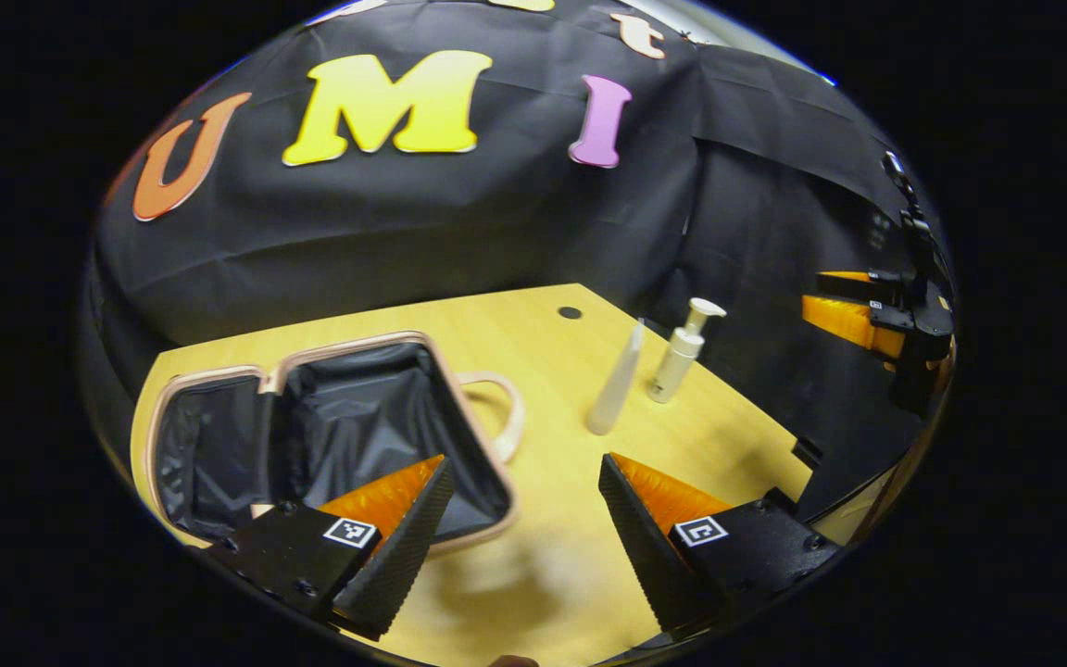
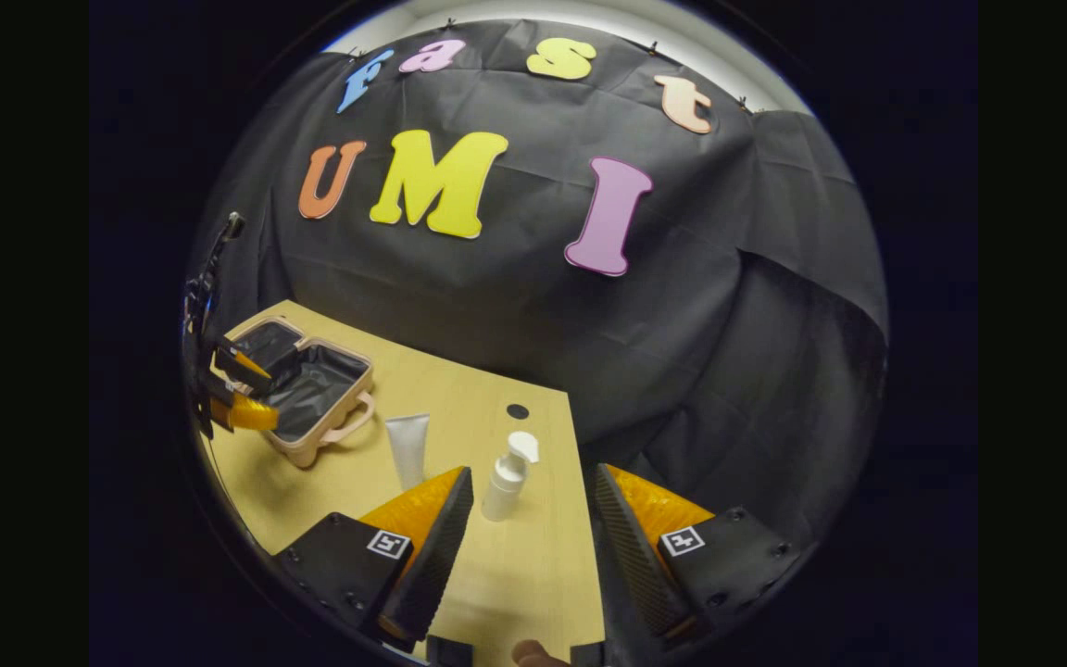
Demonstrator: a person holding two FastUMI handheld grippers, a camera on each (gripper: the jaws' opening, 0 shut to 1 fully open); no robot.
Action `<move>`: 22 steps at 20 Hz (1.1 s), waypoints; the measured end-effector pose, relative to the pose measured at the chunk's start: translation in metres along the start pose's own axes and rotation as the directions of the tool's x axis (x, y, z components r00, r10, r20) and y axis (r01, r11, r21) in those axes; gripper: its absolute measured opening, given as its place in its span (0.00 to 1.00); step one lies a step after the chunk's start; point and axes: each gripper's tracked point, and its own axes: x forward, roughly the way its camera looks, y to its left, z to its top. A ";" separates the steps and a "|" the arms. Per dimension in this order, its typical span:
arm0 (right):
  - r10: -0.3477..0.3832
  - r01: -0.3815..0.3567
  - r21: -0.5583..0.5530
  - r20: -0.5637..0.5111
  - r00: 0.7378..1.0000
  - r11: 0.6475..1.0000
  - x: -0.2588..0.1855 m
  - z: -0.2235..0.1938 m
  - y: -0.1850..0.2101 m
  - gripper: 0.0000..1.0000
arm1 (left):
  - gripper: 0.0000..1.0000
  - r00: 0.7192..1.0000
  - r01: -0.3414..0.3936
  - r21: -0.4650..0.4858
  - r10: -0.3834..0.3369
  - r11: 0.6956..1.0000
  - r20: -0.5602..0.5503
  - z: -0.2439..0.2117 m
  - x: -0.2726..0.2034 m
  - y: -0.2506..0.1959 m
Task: First open the suitcase, pack the skin care products into it, and then close the suitcase.
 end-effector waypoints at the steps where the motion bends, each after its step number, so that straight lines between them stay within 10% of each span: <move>1: 0.001 -0.001 0.005 -0.005 1.000 1.000 0.002 -0.004 -0.008 0.79 | 1.00 1.000 0.008 0.009 -0.008 1.000 -0.004 0.004 0.010 -0.015; 14: 0.084 -0.090 -0.037 -0.154 0.984 0.995 0.025 -0.071 -0.079 0.79 | 0.92 0.995 -0.071 -0.099 0.063 0.993 -0.082 0.000 0.183 -0.058; 22: 0.198 -0.210 -0.027 -0.233 0.952 0.977 0.049 -0.103 -0.069 0.79 | 0.54 0.995 -0.074 -0.211 0.058 0.975 -0.079 -0.009 0.218 -0.062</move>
